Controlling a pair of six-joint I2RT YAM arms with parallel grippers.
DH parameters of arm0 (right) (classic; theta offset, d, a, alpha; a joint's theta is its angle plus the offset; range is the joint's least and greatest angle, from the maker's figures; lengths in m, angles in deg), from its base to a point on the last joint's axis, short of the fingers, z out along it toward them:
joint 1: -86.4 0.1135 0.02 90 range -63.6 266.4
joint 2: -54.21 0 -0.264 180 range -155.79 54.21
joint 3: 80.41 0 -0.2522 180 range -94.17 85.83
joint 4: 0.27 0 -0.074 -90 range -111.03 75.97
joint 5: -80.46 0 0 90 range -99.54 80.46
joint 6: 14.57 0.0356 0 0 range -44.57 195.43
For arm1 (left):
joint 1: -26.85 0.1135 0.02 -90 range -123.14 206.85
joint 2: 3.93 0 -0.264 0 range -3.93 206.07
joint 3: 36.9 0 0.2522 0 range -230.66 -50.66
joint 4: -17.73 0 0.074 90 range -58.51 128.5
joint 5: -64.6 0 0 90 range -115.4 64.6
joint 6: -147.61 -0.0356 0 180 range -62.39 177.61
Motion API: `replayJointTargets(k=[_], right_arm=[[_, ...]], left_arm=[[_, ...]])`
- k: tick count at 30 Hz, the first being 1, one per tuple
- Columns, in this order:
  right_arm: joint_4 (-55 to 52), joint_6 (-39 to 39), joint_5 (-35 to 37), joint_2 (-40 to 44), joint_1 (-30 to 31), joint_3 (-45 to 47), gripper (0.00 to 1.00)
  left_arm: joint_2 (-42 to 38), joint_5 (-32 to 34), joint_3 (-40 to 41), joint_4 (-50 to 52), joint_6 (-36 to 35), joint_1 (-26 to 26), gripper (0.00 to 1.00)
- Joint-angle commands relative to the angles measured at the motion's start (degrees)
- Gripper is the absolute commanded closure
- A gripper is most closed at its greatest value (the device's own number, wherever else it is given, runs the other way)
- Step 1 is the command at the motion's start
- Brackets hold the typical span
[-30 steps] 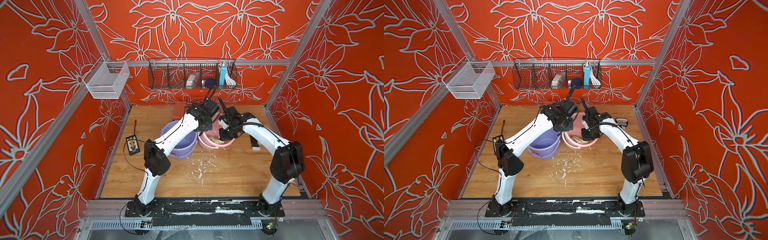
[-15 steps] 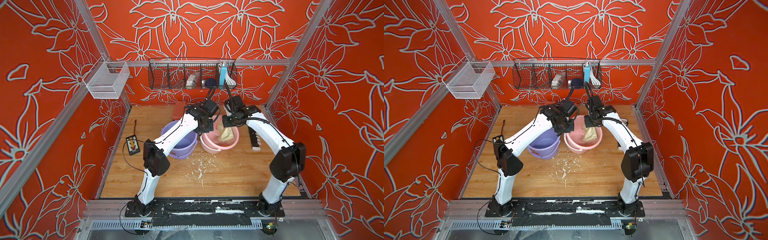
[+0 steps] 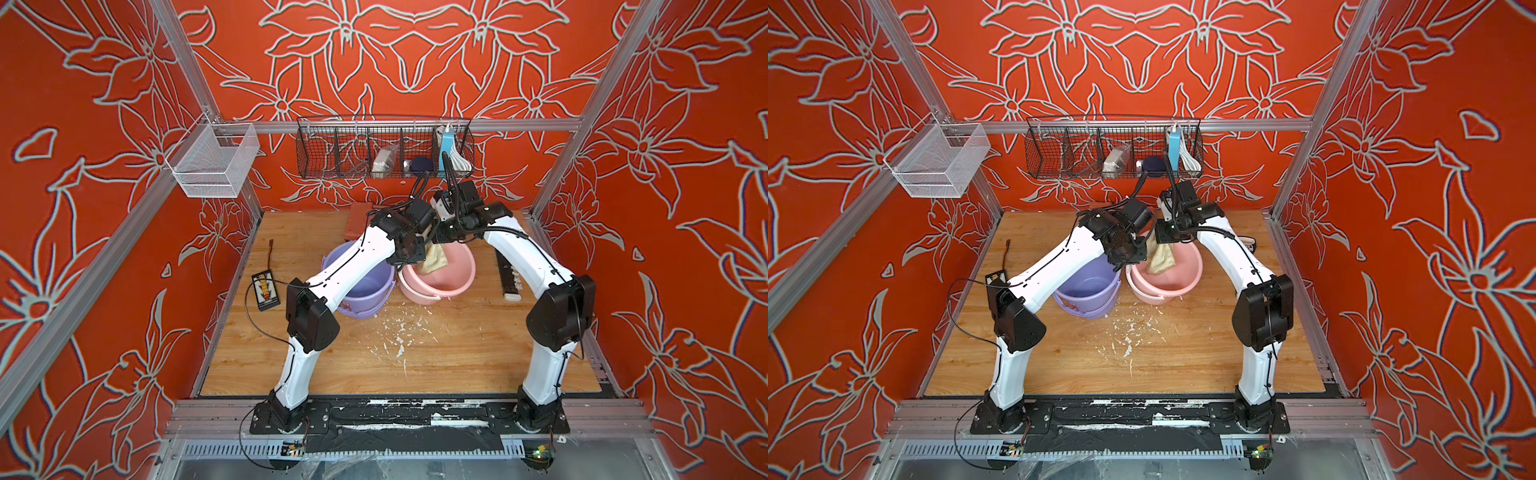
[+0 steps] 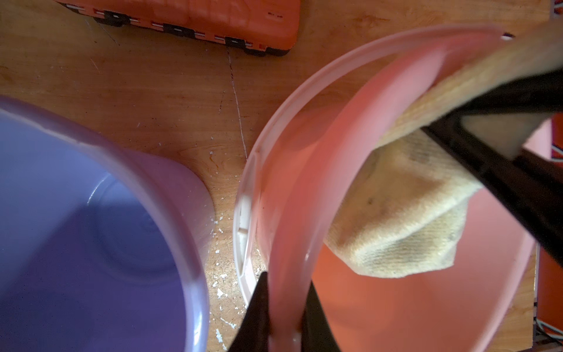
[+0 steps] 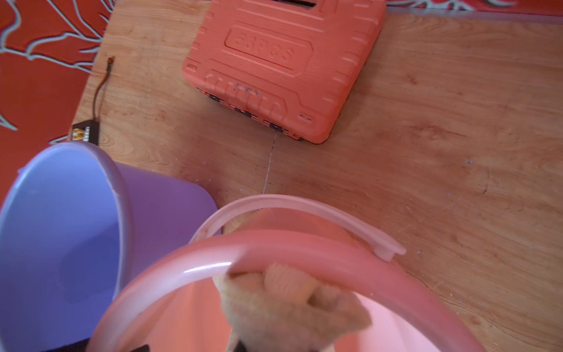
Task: Wipe the inside of the bucket with a cloth
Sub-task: Wipe the dirt from the inside of the bucket.
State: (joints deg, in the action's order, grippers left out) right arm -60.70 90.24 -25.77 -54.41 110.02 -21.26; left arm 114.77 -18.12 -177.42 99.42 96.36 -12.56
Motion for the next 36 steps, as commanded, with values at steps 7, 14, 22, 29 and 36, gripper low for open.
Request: replayJointTargets(k=[7, 14, 22, 29, 36], right_arm=[[-12.2, -1.1, 18.5, 6.8, -0.5, 6.5, 1.00], [-16.0, 0.0, 13.2, 14.1, 1.4, 16.6, 1.00], [-7.6, 5.4, -10.4, 21.9, 5.9, 25.0, 1.00], [-0.9, 9.9, -16.8, 23.5, 6.0, 28.1, 1.00], [-9.3, 4.9, -0.1, 17.5, 1.2, 26.5, 1.00]], left_arm=[[-0.8, 6.2, -1.4, 1.1, 0.1, 0.5, 1.00], [0.0, 6.6, -3.8, 1.1, 0.5, 1.0, 1.00], [1.2, 5.9, -6.2, 1.6, 0.4, 1.0, 1.00], [1.3, 4.1, -6.2, 1.5, 0.8, 0.9, 1.00], [-0.8, 2.7, -4.6, 1.6, -0.7, 0.9, 1.00]])
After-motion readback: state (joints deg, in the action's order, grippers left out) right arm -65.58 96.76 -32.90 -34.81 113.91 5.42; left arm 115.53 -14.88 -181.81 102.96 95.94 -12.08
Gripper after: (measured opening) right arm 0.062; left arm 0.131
